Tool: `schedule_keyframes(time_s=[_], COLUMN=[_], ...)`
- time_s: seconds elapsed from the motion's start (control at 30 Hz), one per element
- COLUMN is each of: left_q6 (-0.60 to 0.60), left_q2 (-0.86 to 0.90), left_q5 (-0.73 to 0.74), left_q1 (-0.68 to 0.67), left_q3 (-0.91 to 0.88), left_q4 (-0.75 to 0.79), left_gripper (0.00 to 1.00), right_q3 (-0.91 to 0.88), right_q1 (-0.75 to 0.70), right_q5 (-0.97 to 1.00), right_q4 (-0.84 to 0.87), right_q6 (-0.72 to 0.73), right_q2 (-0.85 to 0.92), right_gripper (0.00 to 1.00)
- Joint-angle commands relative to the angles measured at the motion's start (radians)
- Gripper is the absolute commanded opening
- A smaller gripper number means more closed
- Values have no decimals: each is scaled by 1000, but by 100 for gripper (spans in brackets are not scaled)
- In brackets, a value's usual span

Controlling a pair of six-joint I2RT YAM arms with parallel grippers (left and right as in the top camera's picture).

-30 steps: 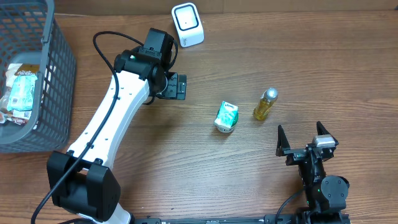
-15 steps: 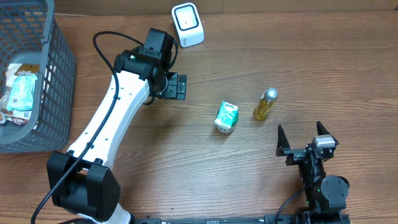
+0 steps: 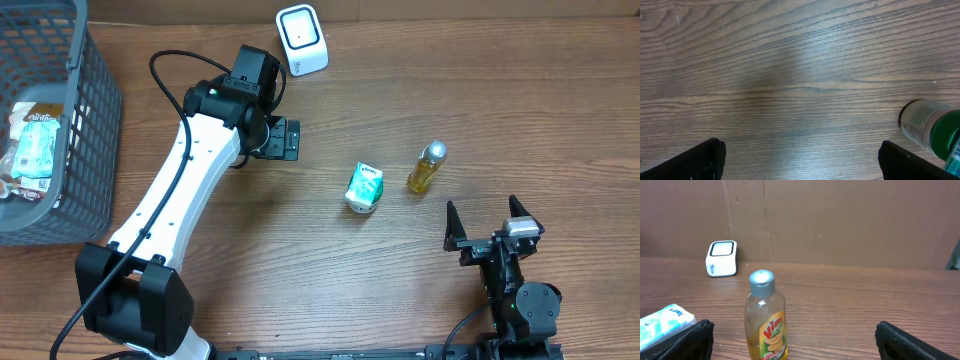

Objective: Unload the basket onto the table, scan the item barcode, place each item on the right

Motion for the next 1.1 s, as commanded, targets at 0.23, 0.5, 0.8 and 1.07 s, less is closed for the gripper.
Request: schedule_keyframes(time_s=[0.23,0.5,0.8,1.07], left_q6=[15,15,15,11], left_q2=[-4,-4,-4,-4], left_q5=[-13,-13,-13,-16], left_q1=[3,3,3,3], left_q3=[6,6,6,6], left_q4=[4,4,4,91], left_gripper=[100,100,100,100], right_q3=[-11,-11,-11,-11], right_q1=[7,7,7,7], right_q5=[1,1,1,1], right_q4=[6,6,6,6], right_q6=[-1,-1,-1,-1], right_q2=[-8,-8,-8,-8], right_gripper=[100,100,100,100])
